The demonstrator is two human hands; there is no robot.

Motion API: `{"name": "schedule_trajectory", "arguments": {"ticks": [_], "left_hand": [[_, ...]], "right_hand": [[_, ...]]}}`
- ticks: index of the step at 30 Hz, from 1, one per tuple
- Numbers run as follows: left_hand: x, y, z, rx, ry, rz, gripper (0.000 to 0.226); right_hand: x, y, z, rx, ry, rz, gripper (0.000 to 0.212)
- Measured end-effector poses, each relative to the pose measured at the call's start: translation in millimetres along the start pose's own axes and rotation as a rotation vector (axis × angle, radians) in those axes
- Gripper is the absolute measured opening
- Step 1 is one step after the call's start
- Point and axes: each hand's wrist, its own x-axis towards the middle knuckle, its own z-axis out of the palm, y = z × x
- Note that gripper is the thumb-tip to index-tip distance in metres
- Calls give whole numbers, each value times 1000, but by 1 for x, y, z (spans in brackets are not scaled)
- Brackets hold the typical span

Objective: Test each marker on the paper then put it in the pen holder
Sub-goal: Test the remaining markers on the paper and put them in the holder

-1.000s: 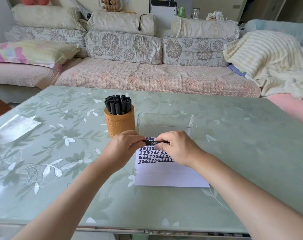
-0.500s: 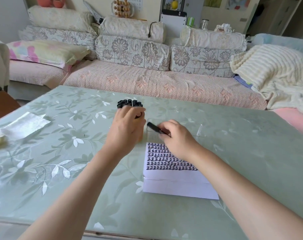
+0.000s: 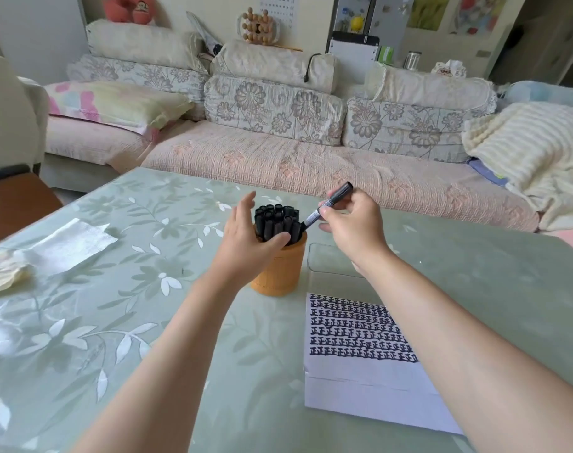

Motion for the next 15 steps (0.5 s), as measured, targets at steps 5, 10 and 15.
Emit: {"name": "schedule_trajectory", "arguments": {"ticks": [5, 10, 15], "left_hand": [[-1, -6, 7, 133, 12, 48, 77], [3, -5, 11, 73, 62, 113, 62], [5, -1, 13, 3, 21, 164, 60]], "right_hand": [[7, 9, 9, -136, -73, -85, 41], [5, 9, 16, -288, -175, -200, 37], [5, 19, 19, -371, -157, -285, 18]]}}
